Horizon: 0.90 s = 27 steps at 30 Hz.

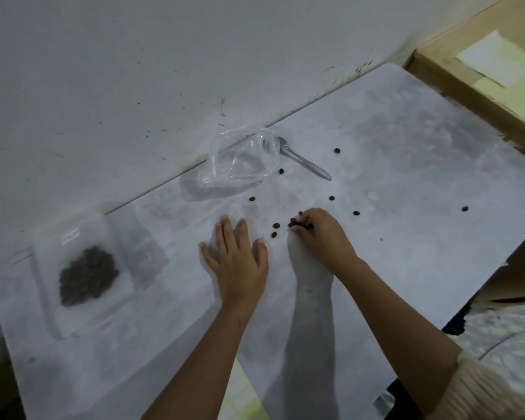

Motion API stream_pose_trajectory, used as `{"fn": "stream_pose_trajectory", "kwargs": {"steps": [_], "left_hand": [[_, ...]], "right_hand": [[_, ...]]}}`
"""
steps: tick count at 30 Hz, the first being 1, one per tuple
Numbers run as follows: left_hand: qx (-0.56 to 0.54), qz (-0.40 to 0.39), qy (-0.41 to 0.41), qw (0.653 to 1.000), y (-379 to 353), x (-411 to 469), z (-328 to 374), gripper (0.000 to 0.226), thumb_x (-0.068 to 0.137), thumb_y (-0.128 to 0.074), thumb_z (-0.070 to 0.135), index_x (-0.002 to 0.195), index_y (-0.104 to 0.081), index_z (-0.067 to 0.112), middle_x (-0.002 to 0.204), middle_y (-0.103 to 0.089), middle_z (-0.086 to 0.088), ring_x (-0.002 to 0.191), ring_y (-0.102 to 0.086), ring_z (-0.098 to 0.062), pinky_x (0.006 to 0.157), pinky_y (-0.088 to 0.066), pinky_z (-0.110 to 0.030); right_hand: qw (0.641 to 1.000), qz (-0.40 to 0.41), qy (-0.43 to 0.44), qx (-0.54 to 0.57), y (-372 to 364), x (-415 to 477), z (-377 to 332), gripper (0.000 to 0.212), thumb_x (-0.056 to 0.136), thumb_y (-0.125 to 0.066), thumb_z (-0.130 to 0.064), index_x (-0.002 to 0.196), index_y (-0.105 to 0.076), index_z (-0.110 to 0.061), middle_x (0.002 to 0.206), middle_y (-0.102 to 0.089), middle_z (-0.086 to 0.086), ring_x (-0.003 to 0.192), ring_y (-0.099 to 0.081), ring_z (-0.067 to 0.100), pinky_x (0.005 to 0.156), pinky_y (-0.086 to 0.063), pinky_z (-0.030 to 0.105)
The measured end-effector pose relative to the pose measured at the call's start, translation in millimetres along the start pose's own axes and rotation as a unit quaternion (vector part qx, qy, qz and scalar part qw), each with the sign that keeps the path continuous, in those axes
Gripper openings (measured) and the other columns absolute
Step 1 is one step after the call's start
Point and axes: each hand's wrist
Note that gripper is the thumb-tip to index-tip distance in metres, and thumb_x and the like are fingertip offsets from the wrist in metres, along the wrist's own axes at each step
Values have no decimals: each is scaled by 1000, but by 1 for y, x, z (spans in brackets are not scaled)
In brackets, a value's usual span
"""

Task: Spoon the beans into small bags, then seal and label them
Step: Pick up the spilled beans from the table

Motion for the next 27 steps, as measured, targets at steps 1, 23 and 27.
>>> {"fn": "stream_pose_trajectory", "kwargs": {"steps": [1,23,27], "left_hand": [[2,1,0,1000,0,0,0,54,92,-32,43,139,-43,17,151,-32,-13,142,-25,-27,111,-13,-59],[8,9,5,1000,3,-1,2,54,92,-33,44,138,-43,18,151,-33,-11,141,-26,-25,112,-11,-56],[6,13,5,1000,4,0,4,54,91,-33,44,137,-44,18,150,-34,-11,141,-27,-25,112,-12,-56]], "right_hand": [[1000,-4,3,-7,0,0,1,20,91,-57,-26,98,-57,-8,103,-57,6,95,-54,20,81,-41,26],[973,61,-62,213,14,-13,5,6,84,-66,-19,84,-64,-13,67,-52,-7,61,-43,3,57,-37,7],[998,12,-4,53,9,1,8,13,83,-68,-17,90,-66,-7,91,-60,1,81,-50,8,66,-37,5]]}}
Point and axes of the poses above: each hand's wrist, its own x-axis towards the middle knuckle, its own y-axis out of the back of the hand, z = x × y
